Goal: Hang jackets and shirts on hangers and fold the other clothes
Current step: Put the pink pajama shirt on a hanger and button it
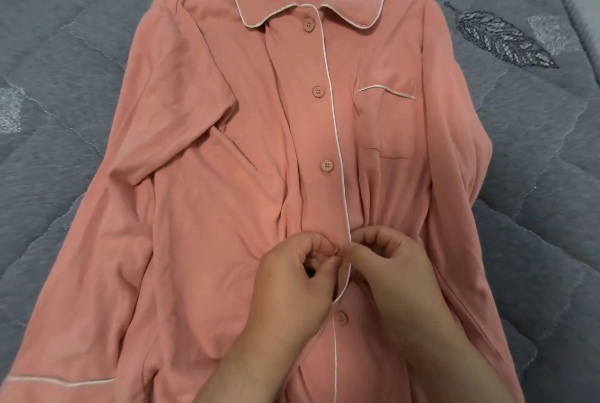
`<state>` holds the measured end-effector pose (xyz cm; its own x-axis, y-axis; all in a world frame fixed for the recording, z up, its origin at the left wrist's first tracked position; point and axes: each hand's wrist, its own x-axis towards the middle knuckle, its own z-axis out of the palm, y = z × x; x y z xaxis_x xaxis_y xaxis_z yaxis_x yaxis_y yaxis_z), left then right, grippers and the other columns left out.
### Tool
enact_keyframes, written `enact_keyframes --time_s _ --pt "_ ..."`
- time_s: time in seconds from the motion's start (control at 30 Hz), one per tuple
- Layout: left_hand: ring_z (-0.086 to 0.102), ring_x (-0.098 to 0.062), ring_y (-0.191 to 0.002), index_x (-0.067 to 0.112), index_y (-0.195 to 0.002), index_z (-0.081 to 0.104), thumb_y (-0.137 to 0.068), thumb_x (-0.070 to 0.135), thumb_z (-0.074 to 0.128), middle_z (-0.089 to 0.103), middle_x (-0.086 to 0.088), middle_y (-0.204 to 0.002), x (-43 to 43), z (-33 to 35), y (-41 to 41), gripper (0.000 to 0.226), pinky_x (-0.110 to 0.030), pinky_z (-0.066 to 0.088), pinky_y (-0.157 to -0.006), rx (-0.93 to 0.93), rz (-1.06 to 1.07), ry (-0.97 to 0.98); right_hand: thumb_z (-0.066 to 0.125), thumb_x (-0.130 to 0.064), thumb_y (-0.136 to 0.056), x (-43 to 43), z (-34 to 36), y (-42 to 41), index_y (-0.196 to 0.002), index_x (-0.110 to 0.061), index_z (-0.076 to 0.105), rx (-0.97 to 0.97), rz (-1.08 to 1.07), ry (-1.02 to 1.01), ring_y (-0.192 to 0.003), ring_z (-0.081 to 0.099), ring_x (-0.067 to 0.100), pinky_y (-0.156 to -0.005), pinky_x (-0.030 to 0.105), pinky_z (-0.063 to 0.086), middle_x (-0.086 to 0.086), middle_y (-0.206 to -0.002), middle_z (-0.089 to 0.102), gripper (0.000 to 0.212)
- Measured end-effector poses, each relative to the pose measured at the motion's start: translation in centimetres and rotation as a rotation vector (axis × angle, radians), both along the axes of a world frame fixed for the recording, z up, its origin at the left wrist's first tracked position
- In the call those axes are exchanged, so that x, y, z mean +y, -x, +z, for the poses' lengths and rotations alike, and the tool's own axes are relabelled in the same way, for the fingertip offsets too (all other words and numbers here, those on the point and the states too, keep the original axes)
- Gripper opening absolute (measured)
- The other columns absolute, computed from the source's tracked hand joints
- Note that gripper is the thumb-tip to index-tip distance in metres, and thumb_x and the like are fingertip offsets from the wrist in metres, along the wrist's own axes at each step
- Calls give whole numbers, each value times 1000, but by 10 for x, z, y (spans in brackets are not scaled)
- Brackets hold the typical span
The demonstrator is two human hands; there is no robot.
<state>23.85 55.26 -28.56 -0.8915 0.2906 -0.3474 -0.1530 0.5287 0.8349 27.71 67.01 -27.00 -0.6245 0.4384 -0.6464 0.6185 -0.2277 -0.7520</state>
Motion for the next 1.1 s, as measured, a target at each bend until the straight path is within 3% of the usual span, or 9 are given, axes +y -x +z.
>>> enact_keyframes --time_s 0.1,0.3,0.43,0.6,0.7,0.8,0.87,0.97,1.1 --pt "52 -6 -54 24 -69 61 -76 15 76 59 9 -60 -2 -5 -3 18 -17 40 -52 69 -11 28 69 0 -82 4 3 2 -79 -4 72 36 -2 92 -78 71 38 -77 46 58 18 -77 73 6" --pt "57 -11 -51 24 -70 62 -81 17 70 60 3 -60 1 -1 -3 15 -15 43 -48 33 10 -62 65 -3 -87 7 -2 4 -67 -13 69 41 -31 140 -67 62 34 -76 55 53 27 -73 67 22" --pt "61 -20 -59 31 -82 60 -82 22 58 63 -3 -66 0 -4 0 9 -36 54 -59 -74 44 -128 61 2 -88 9 -4 4 -73 -9 70 60 -27 245 -70 65 38 -80 56 53 27 -76 69 21" --pt "53 -13 -50 22 -74 62 -83 9 66 56 0 -55 3 -5 11 16 -31 48 -50 -211 67 -96 64 4 -85 11 -10 2 -85 -17 71 71 110 150 -81 71 33 -80 45 57 15 -83 74 22" --pt "51 -17 -46 13 -65 59 -87 0 59 57 -6 -52 4 -9 22 25 -28 42 -47 -424 123 -157 69 3 -82 8 -16 2 -82 -20 69 73 139 23 -73 69 21 -72 37 57 10 -79 73 23" --pt "43 -15 -42 7 -68 57 -89 -6 52 51 -9 -52 4 -6 28 26 -20 33 -42 -570 161 -250 67 5 -83 6 -18 3 -81 -14 67 66 96 46 -60 63 14 -59 28 56 6 -72 69 19" --pt "41 -14 -41 9 -67 57 -89 -7 51 49 -7 -51 2 -4 26 28 -19 31 -40 -534 133 -255 66 5 -85 6 -17 4 -83 -8 65 64 92 65 -56 60 9 -53 22 53 6 -68 64 14" --pt "38 -13 -39 10 -67 58 -90 -3 54 48 -3 -47 -4 -2 20 27 -18 29 -39 -363 75 -188 68 -1 -86 7 -16 4 -83 -5 67 67 97 93 -51 58 13 -48 24 52 8 -65 64 5" --pt "41 -13 -32 4 -71 61 -91 -2 55 52 -8 -46 -5 4 22 21 -18 32 -35 -291 87 -146 67 -7 -88 11 -17 7 -74 -9 68 32 97 136 -44 53 14 -43 23 48 7 -54 61 14"
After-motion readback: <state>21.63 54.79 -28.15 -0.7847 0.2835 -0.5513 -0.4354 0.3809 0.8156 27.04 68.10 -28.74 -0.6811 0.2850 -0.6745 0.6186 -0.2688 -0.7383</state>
